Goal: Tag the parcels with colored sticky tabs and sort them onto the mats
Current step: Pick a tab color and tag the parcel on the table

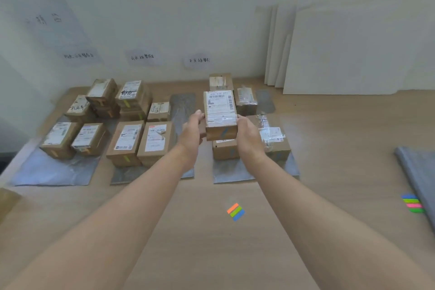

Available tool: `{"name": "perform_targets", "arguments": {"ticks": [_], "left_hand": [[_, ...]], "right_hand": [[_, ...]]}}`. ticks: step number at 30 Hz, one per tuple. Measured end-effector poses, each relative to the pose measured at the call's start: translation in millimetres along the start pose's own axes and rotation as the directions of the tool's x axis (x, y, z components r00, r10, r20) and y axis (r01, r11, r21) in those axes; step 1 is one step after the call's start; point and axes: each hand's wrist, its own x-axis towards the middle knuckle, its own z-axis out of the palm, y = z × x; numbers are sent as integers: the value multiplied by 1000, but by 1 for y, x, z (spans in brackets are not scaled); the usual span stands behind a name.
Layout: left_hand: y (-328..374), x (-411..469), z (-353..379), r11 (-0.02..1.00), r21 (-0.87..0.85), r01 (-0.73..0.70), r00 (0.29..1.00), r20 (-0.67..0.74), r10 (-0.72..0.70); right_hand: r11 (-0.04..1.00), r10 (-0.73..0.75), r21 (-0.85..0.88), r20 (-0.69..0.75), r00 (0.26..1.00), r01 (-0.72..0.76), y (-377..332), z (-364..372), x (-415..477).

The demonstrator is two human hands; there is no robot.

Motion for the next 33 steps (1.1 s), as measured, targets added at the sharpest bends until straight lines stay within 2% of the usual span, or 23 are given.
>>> {"name": "perform_targets", "arguments": {"ticks": [7, 13, 17, 24, 28, 33], "left_hand": [[-44, 76, 23, 987, -16, 161, 984, 75, -159], [-83, 123, 34, 977, -40, 207, 977, 68, -204], [-100, 146, 33, 982, -26, 189, 982, 31, -188], [-98, 146, 22, 985, -3, 175, 985, -13, -175], [-82, 120, 9, 988, 1, 154, 988, -9, -154], [-44, 60, -10, 998, -41, 56, 998, 12, -56]], "right_hand": [[991, 131, -35, 0, 991, -131, 47, -1, 70], [977, 209, -54, 56, 976, -206, 89, 10, 115], [986, 166, -44, 59, 984, -164, 101, 18, 132], [991, 130, -15, -100, 986, -132, 96, 20, 126], [997, 75, -19, -149, 986, -79, 75, 16, 101], [1000, -21, -11, -136, 990, 20, 34, 18, 48]]}}
